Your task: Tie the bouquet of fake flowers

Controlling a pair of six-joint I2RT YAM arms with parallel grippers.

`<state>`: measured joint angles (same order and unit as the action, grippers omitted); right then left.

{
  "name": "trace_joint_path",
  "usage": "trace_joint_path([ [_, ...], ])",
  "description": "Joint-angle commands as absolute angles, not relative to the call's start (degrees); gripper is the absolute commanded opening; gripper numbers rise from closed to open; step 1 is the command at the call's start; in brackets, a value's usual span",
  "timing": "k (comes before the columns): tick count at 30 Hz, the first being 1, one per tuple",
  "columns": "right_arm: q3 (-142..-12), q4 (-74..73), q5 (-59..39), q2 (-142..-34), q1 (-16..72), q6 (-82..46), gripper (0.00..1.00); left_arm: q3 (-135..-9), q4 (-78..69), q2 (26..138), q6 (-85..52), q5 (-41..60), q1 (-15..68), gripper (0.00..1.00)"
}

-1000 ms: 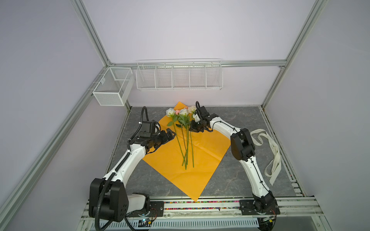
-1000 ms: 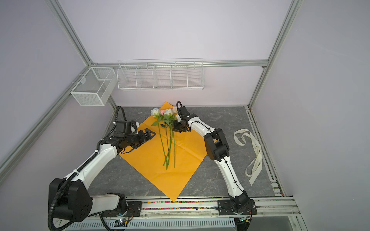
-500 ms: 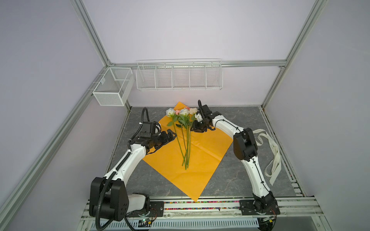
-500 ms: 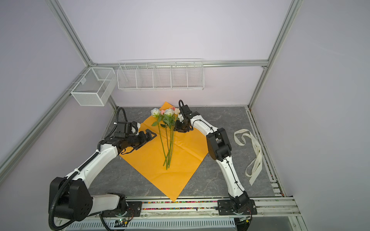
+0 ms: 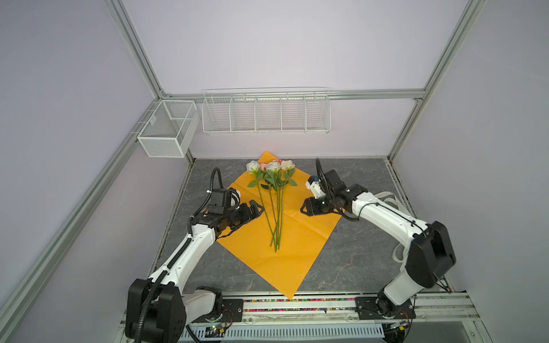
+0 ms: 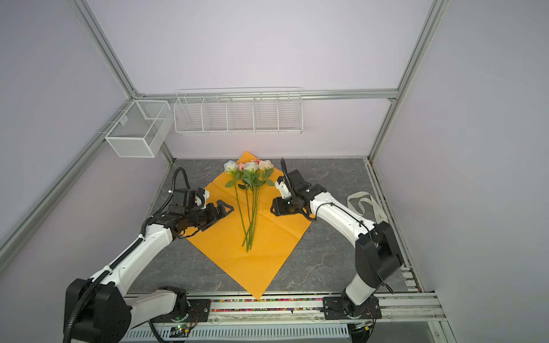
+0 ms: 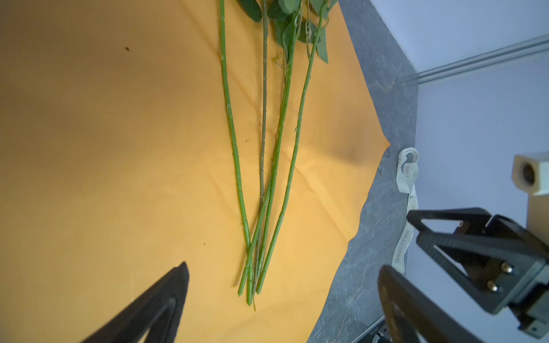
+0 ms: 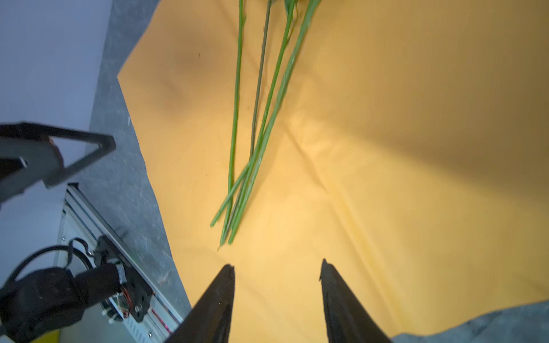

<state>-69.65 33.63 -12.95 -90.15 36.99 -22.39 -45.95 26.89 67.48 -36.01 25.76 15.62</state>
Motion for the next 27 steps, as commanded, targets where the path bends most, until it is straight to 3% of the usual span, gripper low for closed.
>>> trace_joint_path([
  [1, -58.83, 32.75, -10.4, -85.6, 42.19, -30.04, 0.52, -42.62, 28.35, 64.74, -38.87, 25.22, 18.58, 0.99],
  [5, -47.11, 27.22, -10.32, -79.69, 49.02, -44.24, 0.57, -38.7, 26.32, 62.52, -42.07, 24.85, 20.62, 1.0],
  [10, -41.62, 20.59, -9.72, -80.54, 56.32, -55.71, 0.61, -36.21, 25.94, 61.96, -42.43, 25.0, 21.24, 1.0],
  [19, -37.54, 17.51, -8.24, -81.75, 58.71, -63.89, 0.65, -32.94, 25.45, 63.63, -40.87, 26.31, 21.27, 1.0],
  [27, -35.16, 11.28, -9.21, -83.86, 58.25, -67.18, 0.7, -35.44, 17.62, 75.23, -42.05, 25.32, 21.26, 1.0],
])
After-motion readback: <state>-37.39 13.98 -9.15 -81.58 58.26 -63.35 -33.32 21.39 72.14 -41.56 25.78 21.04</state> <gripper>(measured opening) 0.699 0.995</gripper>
